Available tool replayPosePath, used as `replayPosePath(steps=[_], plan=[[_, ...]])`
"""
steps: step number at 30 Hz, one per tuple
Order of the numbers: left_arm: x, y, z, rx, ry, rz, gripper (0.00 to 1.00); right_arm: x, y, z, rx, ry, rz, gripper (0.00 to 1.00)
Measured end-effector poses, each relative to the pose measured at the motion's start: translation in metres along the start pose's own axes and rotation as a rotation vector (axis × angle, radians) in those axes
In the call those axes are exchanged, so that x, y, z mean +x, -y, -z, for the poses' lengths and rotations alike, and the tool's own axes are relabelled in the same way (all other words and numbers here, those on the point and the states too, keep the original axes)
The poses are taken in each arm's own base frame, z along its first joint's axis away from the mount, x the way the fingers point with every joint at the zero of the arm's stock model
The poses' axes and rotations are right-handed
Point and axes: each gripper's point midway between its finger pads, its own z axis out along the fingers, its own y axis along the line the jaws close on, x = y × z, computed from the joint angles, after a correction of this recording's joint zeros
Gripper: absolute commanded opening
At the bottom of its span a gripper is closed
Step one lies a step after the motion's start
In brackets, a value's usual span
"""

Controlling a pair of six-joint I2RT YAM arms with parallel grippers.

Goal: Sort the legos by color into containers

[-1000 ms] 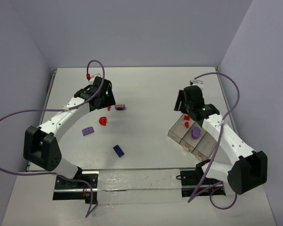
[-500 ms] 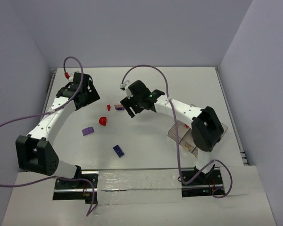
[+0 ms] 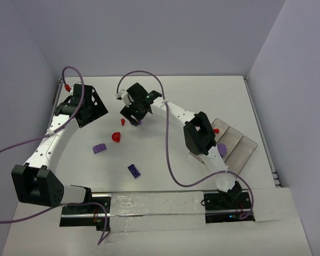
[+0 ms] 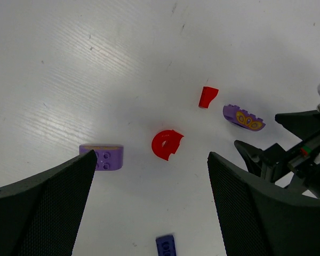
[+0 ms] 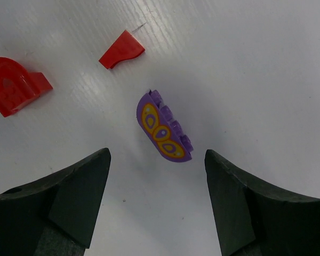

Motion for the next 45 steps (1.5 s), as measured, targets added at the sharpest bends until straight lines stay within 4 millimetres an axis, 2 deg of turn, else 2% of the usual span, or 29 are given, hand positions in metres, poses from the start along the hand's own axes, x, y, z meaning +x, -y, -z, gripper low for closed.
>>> replayPosePath(steps=[7, 10, 13, 14, 16, 17, 18, 22, 25, 27, 29, 32, 34, 36, 38, 41, 43, 45], plan=[[0.002, 0.0, -0.001, 0.001, -0.006, 0.0, 0.92, 0.005, -0.002, -0.023, -0.022, -0.022, -0.017, 0.77], [0.001, -0.001, -0.001, 0.0, -0.006, 0.0, 0.92, 0.012, -0.003, -0.032, -0.025, -0.039, -0.031, 0.72], [0.001, -0.001, 0.0, -0.001, -0.005, 0.0, 0.92, 0.018, -0.004, -0.039, -0.028, -0.054, -0.044, 0.58], [0.001, -0.001, 0.0, -0.001, -0.005, 0.001, 0.92, 0.02, -0.005, -0.04, -0.028, -0.058, -0.048, 0.47], [0.001, -0.002, 0.001, 0.0, -0.004, 0.001, 0.92, 0.021, -0.005, -0.042, -0.027, -0.062, -0.059, 0.07], [0.001, -0.002, 0.001, 0.0, -0.003, 0.001, 0.92, 0.022, -0.005, -0.042, -0.025, -0.063, -0.064, 0.07], [0.001, -0.002, 0.002, 0.001, -0.002, 0.002, 0.92, 0.022, -0.004, -0.042, -0.016, -0.062, -0.068, 0.0], [0.0, -0.002, 0.003, 0.004, 0.002, 0.003, 0.92, 0.024, -0.001, -0.04, 0.012, -0.056, -0.101, 0.0], [0.0, -0.002, 0.004, 0.005, 0.003, 0.004, 0.92, 0.031, -0.001, -0.029, 0.033, -0.059, -0.125, 0.0], [0.001, -0.002, 0.004, 0.004, 0.003, 0.004, 0.92, 0.034, -0.001, -0.012, 0.049, -0.054, -0.147, 0.0], [0.001, -0.003, 0.004, 0.005, 0.003, 0.004, 0.92, 0.032, 0.0, 0.015, 0.067, -0.026, -0.177, 0.0], [0.001, -0.003, 0.004, 0.005, 0.003, 0.004, 0.92, 0.014, 0.012, 0.069, 0.112, 0.097, -0.238, 0.0], [0.0, -0.002, 0.004, 0.006, 0.004, 0.004, 0.92, 0.02, 0.025, 0.112, 0.154, 0.158, -0.308, 0.0], [0.0, -0.002, 0.004, 0.01, 0.005, 0.004, 0.92, 0.036, 0.044, 0.154, 0.209, 0.215, -0.4, 0.0], [-0.001, 0.0, 0.004, 0.017, 0.007, 0.004, 0.92, 0.063, 0.069, 0.192, 0.278, 0.27, -0.519, 0.0], [-0.002, 0.002, 0.004, 0.028, 0.009, 0.005, 0.92, 0.121, 0.1, 0.233, 0.401, 0.306, -0.711, 0.0], [-0.002, 0.005, 0.003, 0.039, 0.009, 0.007, 0.92, 0.165, 0.111, 0.247, 0.484, 0.299, -0.834, 0.0], [-0.001, 0.006, 0.001, 0.046, 0.006, 0.008, 0.92, 0.21, 0.111, 0.254, 0.549, 0.272, -0.947, 0.0]])
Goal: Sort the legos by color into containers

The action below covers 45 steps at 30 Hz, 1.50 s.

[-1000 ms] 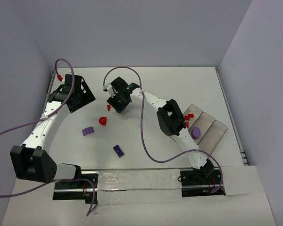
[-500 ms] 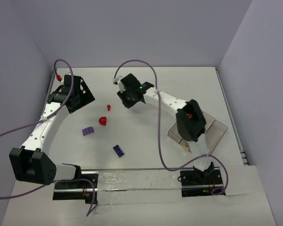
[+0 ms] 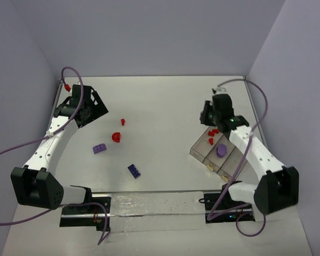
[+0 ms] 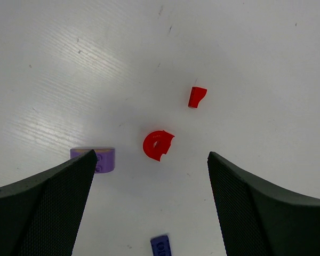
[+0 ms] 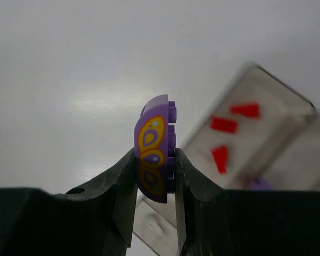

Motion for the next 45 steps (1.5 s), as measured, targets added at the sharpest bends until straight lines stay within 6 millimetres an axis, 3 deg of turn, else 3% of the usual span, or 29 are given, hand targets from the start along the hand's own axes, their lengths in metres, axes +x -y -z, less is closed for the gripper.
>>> replayPosePath(steps=[3, 7, 18, 20, 22, 28, 33, 37, 41, 45], plan=[[0.004, 0.0, -0.004, 0.003, -0.013, -0.002, 0.92, 0.028, 0.044, 0.014, 0.102, -0.004, -0.139, 0.0], [0.011, 0.0, -0.008, 0.003, -0.033, -0.006, 0.92, 0.043, 0.089, 0.028, 0.208, 0.056, -0.285, 0.0], [0.01, 0.001, -0.009, 0.008, -0.03, -0.009, 0.92, 0.058, 0.149, 0.008, 0.393, 0.009, -0.374, 0.11], [0.01, 0.001, -0.009, 0.008, -0.031, -0.009, 0.92, 0.06, 0.158, 0.004, 0.42, -0.004, -0.385, 0.38], [0.01, 0.001, -0.009, 0.008, -0.031, -0.009, 0.92, 0.061, 0.164, 0.001, 0.434, -0.011, -0.392, 0.5], [0.01, 0.001, -0.009, 0.008, -0.031, -0.008, 0.93, 0.059, 0.166, -0.003, 0.428, -0.008, -0.381, 0.62], [0.01, 0.001, -0.009, 0.008, -0.031, -0.008, 0.94, 0.051, 0.16, 0.001, 0.394, 0.019, -0.374, 0.63], [0.011, -0.001, -0.009, 0.003, -0.031, -0.008, 0.98, 0.034, 0.15, 0.006, 0.355, 0.065, -0.361, 0.63], [0.019, -0.011, -0.012, -0.041, -0.04, 0.006, 0.99, 0.014, 0.128, 0.012, 0.295, 0.11, -0.316, 0.63], [0.041, -0.029, -0.015, -0.099, -0.069, 0.075, 0.99, 0.001, 0.096, 0.015, 0.218, 0.132, -0.253, 0.63]])
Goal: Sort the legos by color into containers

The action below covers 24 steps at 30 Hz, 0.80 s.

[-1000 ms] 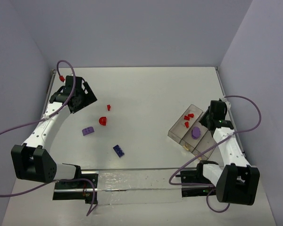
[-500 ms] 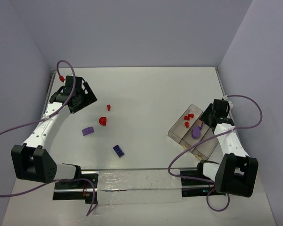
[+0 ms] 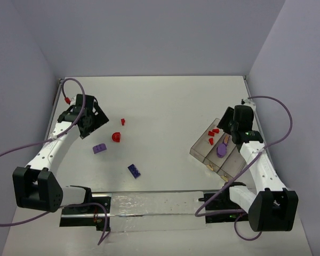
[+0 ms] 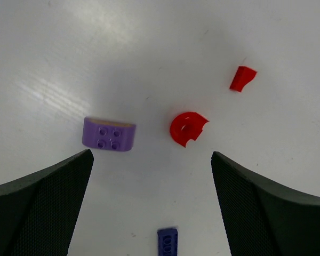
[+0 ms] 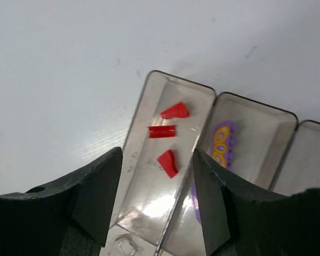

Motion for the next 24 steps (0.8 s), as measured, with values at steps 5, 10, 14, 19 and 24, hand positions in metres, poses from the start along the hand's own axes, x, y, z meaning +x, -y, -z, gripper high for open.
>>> replayPosePath(steps=[5, 10, 14, 19, 24], plan=[[0.039, -0.03, -0.006, -0.08, -0.049, 0.167, 0.97, -0.008, -0.029, 0.009, -0.068, 0.02, 0.041, 0.64], [0.065, -0.05, -0.015, -0.169, -0.085, 0.358, 0.95, -0.008, -0.037, 0.011, -0.089, 0.02, 0.054, 0.64], [0.075, -0.055, -0.025, -0.216, -0.093, 0.483, 0.94, -0.007, -0.037, 0.011, -0.093, 0.017, 0.058, 0.64], [0.078, -0.06, -0.039, -0.267, -0.093, 0.611, 0.93, -0.005, -0.039, 0.012, -0.103, 0.009, 0.061, 0.64], [0.082, -0.062, -0.057, -0.313, -0.115, 0.678, 0.91, -0.004, -0.04, 0.012, -0.11, 0.001, 0.065, 0.64]])
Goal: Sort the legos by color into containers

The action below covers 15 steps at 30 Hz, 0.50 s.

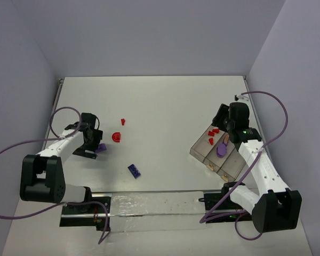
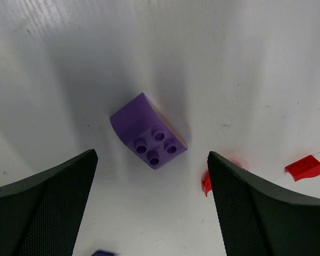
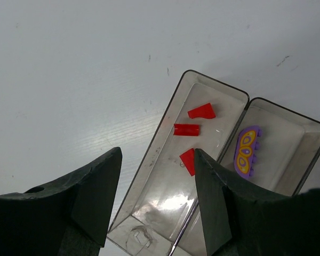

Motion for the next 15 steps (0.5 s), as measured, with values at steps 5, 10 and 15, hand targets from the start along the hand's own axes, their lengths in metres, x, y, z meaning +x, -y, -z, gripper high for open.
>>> replayPosePath(steps=[5, 10, 15], plan=[[0.004, 0.007, -0.013, -0.004, -0.025, 0.042, 0.9, 0.002, -0.002, 0.0, -0.013, -0.01, 0.001, 0.64], [0.006, 0.012, -0.022, -0.013, -0.037, 0.066, 0.86, 0.003, -0.003, 0.0, -0.016, -0.015, 0.002, 0.64], [0.005, 0.015, -0.026, -0.018, -0.039, 0.076, 0.56, 0.005, -0.003, -0.001, -0.016, -0.025, 0.003, 0.64]])
